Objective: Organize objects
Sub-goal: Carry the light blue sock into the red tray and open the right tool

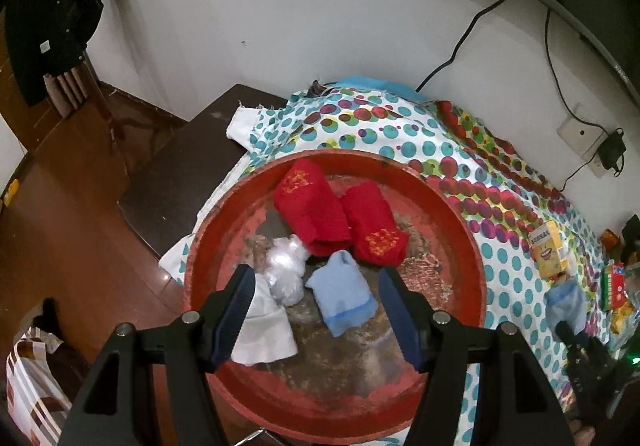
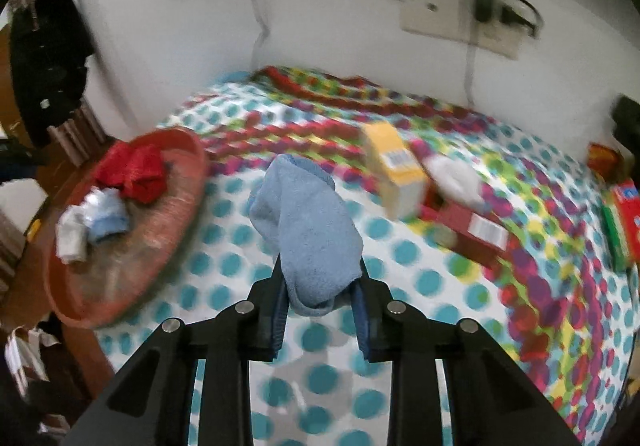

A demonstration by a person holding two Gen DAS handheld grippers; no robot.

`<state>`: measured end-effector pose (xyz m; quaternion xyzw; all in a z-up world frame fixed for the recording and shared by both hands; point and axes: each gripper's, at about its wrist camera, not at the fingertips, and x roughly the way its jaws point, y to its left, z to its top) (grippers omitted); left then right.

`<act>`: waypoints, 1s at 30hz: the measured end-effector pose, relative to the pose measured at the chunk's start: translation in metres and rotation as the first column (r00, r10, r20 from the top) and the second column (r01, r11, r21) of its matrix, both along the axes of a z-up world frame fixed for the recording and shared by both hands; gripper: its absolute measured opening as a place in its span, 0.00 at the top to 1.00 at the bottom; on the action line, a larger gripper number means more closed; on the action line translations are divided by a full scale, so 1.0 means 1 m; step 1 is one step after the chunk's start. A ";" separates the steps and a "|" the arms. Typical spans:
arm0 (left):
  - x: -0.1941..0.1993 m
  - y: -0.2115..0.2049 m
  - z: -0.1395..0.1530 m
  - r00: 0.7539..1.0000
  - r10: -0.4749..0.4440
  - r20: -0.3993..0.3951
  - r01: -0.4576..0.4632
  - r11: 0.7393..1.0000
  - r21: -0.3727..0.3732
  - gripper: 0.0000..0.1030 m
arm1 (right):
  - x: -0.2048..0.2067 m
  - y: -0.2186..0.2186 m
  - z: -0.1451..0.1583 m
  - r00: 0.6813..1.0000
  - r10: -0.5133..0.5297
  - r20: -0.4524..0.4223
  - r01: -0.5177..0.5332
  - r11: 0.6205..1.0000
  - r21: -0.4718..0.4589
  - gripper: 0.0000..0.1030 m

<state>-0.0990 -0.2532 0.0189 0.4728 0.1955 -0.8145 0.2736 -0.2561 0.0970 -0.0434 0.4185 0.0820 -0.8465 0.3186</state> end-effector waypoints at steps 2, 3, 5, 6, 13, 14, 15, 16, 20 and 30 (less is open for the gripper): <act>0.001 -0.002 -0.002 1.000 -0.003 0.016 0.003 1.000 0.007 0.36 | 0.001 -0.021 0.006 1.000 0.031 -0.004 -0.031 0.999 -0.011 0.74; 0.002 -0.004 -0.001 1.000 -0.016 0.011 0.016 1.000 0.011 0.36 | 0.003 -0.034 0.010 0.999 0.052 -0.004 -0.052 0.998 -0.020 0.74; 0.006 -0.007 0.002 1.000 -0.010 -0.001 0.010 1.000 0.011 0.36 | 0.008 -0.059 0.016 0.996 0.094 -0.007 -0.094 0.995 -0.023 0.74; 0.010 -0.010 0.004 1.000 -0.003 -0.009 0.004 1.000 0.011 0.36 | 0.014 -0.074 0.018 0.994 0.113 -0.008 -0.113 0.993 -0.021 0.74; 0.030 -0.032 0.015 0.997 0.058 -0.048 -0.057 0.998 0.021 0.36 | 0.025 -0.164 0.011 0.974 0.227 -0.005 -0.226 0.973 0.049 0.74; 0.032 -0.035 0.016 0.997 0.066 -0.046 -0.064 0.998 0.023 0.36 | 0.024 -0.176 0.008 0.973 0.232 -0.003 -0.232 0.971 0.057 0.74; 0.035 -0.039 0.016 0.996 0.072 -0.048 -0.070 0.997 0.028 0.36 | 0.020 -0.186 0.005 0.971 0.238 0.002 -0.238 0.969 0.073 0.74; 0.037 -0.042 0.016 0.996 0.074 -0.047 -0.073 0.997 0.032 0.36 | 0.024 -0.196 0.004 0.971 0.239 0.004 -0.238 0.967 0.086 0.74; 0.044 -0.054 0.016 0.993 0.102 -0.056 -0.099 0.994 0.055 0.36 | 0.029 -0.234 -0.004 0.973 0.231 0.023 -0.232 0.966 0.113 0.74; 0.042 -0.056 0.012 0.994 0.103 -0.043 -0.100 0.993 0.070 0.36 | 0.018 -0.269 -0.031 0.972 0.217 0.086 -0.227 0.965 0.133 0.69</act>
